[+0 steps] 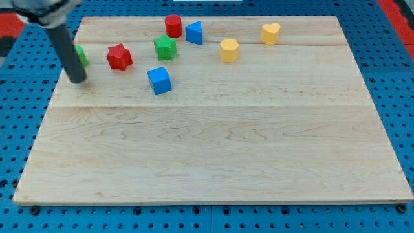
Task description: Keep red star and yellow heart in a vertical line
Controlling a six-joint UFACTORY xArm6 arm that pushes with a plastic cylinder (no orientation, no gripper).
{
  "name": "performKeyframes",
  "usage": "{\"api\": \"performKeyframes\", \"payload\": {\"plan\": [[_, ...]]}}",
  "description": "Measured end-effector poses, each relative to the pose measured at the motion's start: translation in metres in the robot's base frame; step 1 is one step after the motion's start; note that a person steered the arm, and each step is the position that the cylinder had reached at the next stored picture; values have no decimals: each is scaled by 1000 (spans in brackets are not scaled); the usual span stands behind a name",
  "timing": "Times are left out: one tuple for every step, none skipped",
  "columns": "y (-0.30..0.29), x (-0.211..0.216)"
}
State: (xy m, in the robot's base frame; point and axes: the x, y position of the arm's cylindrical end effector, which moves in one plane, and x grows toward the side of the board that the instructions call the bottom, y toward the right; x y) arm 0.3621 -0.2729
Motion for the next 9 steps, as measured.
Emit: {"api": "performKeyframes", "payload": {"plan": [[12,-57],[19,-101],[40,-96],[82,-50],[82,-6],[82,-49],[111,-37],[101,44],[101,96]]}}
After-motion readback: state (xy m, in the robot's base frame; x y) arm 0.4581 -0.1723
